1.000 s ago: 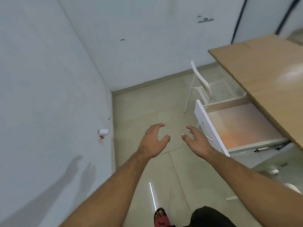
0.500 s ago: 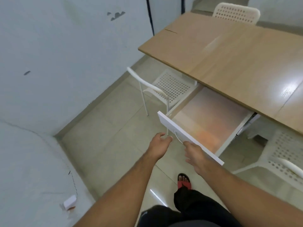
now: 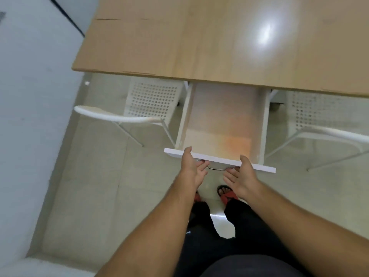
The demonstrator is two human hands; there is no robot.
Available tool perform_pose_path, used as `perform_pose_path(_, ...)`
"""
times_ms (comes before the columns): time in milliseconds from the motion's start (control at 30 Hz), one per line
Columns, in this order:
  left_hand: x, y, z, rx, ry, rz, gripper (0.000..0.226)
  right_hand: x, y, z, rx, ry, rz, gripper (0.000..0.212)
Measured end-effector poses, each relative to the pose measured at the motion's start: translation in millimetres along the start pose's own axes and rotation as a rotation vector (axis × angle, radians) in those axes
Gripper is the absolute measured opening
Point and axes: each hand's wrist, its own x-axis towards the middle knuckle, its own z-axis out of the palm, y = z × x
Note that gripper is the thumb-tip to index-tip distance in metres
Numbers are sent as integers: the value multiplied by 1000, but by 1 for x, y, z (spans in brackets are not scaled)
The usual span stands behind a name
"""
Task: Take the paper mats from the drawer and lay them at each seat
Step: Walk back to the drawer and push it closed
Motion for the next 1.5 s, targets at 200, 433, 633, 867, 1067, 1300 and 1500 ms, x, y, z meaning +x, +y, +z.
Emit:
perform_pose_path(200, 23, 31, 9, -3, -43, -107, 78, 4, -9, 26, 252, 48, -50, 69)
perform_pose_path(433, 39, 66, 51, 4, -64, -85, 85, 16, -62, 47, 342, 28, -88, 69)
perform_pose_path(633, 57, 98, 110, -71, -41, -21, 86, 36, -125, 64, 371, -23, -89, 76)
perform_pose_path(867, 78, 135, 170, -52, -85, 39, 88, 60, -196, 81, 280, -91, -108, 76)
perform_pose_path(1067, 96, 156, 203, -59, -149, 69, 86, 79, -238, 90, 221, -109, -126, 66)
perform_pose_path(1300, 103, 153, 212, -88, -106, 88, 82, 86, -248, 88, 149, -123, -85, 71)
perform_pose_path(1500, 92, 134, 205, 213, -157, 104, 74, 75, -223, 88, -260, -67, -219, 45)
